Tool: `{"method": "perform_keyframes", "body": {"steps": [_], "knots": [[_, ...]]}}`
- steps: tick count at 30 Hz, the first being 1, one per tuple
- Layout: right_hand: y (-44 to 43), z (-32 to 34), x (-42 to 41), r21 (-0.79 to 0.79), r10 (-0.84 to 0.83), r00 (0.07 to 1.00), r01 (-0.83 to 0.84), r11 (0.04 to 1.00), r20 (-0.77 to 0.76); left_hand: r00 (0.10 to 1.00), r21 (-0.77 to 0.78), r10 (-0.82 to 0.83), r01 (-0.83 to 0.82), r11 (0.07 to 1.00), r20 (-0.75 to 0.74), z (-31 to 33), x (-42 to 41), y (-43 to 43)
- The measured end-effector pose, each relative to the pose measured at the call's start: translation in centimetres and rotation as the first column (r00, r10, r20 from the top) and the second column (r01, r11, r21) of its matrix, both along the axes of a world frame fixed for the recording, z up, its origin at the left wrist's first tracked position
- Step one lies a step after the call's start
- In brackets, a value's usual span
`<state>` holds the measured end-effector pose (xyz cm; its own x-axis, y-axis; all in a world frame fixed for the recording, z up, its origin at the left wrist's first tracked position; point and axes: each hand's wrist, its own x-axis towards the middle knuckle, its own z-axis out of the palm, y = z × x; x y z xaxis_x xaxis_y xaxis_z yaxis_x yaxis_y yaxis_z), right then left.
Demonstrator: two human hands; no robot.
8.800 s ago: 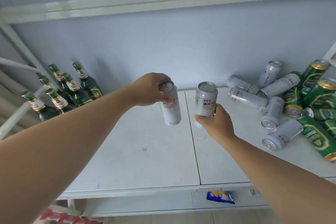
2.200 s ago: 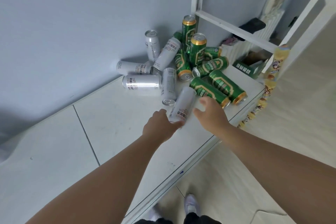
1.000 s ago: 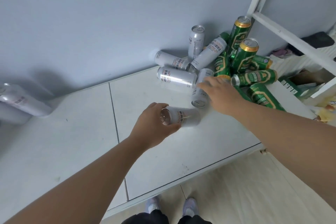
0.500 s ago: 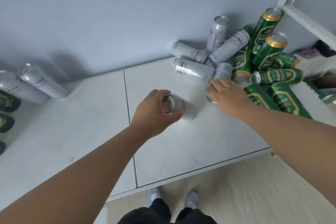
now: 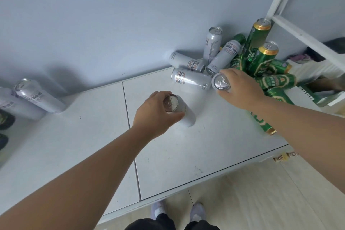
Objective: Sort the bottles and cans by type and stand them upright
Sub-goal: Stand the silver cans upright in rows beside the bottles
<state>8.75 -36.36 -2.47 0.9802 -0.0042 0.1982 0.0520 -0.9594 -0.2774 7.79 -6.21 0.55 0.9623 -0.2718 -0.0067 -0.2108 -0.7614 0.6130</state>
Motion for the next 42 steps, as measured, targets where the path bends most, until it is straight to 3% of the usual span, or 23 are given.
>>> {"method": "perform_keyframes", "body": {"steps": [5,9,15,20,24,29,35,42], "knots": [[0.1,2.0,0.2,0.276,-0.140,0.989,0.145,0.950,-0.038,1.000,0.006,-0.004,0.004,1.000,0.005,0.1,0.3,0.0],[0.3,2.3,0.7,0.470,-0.207,0.972,0.233,0.851,-0.107,1.000,0.039,-0.022,0.022,0.999,-0.008,-0.4,0.3,-0.1],[0.3,-0.3,2.4,0.632,-0.286,0.953,0.284,0.721,-0.102,0.999,0.039,-0.040,0.041,0.998,-0.008,-0.6,0.4,-0.3],[1.2,-3.2,3.3,0.691,-0.388,0.921,0.307,0.654,-0.042,0.996,0.016,-0.083,0.083,0.996,0.010,-1.1,0.0,-0.7],[2.3,-6.5,3.6,0.681,-0.509,0.850,0.453,0.576,-0.135,0.996,0.000,-0.090,0.090,0.996,0.021,-1.8,-0.1,-0.8],[2.6,-9.3,4.3,0.702,-0.539,0.811,0.521,0.486,-0.229,0.999,-0.035,-0.046,0.046,0.998,0.002,-2.4,-0.9,-1.2],[2.1,-8.9,4.0,0.686,-0.524,0.830,0.495,0.534,-0.192,0.987,-0.131,0.127,-0.140,0.982,-0.103,-2.9,-1.5,-2.8],[1.0,-7.2,2.6,0.648,-0.457,0.869,0.461,0.606,-0.191,0.988,-0.139,0.139,-0.147,0.979,-0.066,-1.7,-0.7,-2.7]]}}
